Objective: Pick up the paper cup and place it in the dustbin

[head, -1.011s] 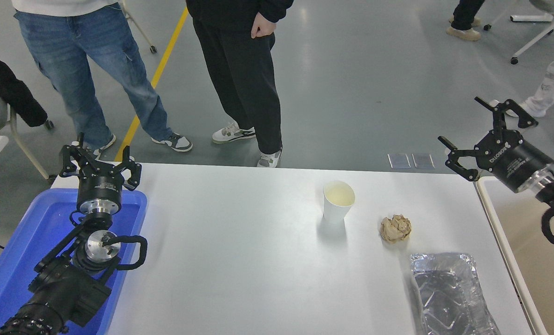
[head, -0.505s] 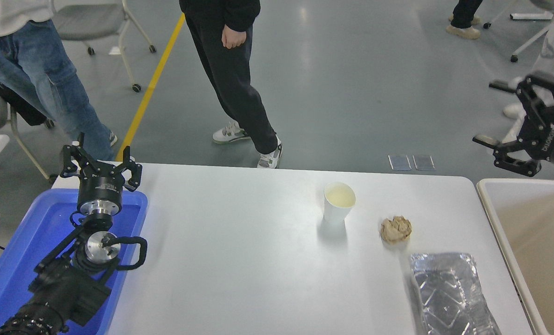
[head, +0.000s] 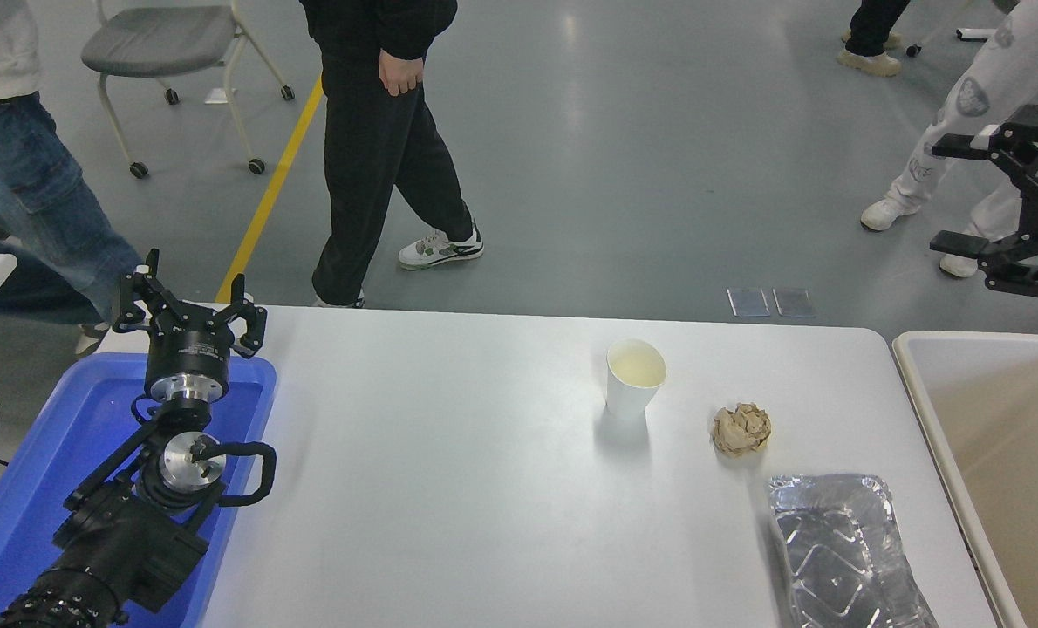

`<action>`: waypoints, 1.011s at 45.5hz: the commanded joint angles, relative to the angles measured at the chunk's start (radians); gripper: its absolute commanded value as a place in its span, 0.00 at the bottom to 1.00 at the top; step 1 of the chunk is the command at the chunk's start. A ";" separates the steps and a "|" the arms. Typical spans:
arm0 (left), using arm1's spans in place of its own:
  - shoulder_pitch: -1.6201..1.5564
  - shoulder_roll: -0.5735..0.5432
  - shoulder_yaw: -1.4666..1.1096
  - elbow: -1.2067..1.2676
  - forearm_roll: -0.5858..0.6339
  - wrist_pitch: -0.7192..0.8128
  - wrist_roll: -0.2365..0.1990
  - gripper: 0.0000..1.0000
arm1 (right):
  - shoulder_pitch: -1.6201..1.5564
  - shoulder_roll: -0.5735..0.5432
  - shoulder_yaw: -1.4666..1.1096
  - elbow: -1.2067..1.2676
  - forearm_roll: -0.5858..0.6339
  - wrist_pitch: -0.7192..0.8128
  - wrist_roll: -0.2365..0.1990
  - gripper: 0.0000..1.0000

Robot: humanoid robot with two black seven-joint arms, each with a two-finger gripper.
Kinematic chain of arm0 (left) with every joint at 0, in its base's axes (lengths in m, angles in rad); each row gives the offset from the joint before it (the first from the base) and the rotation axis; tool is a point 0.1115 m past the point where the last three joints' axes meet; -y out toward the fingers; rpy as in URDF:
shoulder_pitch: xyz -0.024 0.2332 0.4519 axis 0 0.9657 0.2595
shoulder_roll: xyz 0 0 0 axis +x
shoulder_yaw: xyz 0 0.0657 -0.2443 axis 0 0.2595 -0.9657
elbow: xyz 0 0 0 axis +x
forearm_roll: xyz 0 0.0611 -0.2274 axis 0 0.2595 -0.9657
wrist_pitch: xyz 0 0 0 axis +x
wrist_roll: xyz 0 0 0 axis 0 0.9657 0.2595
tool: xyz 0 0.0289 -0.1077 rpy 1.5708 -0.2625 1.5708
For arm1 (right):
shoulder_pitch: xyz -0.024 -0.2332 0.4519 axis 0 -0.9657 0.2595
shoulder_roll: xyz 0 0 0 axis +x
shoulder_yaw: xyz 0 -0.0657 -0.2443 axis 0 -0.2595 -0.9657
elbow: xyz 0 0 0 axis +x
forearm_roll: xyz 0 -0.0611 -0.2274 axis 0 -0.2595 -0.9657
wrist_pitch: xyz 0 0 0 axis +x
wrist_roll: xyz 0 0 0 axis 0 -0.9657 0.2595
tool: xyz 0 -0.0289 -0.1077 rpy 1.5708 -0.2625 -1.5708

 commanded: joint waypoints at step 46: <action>0.000 0.002 0.000 0.000 0.000 0.000 -0.001 0.99 | 1.131 0.627 -1.042 0.157 -0.011 0.171 0.009 1.00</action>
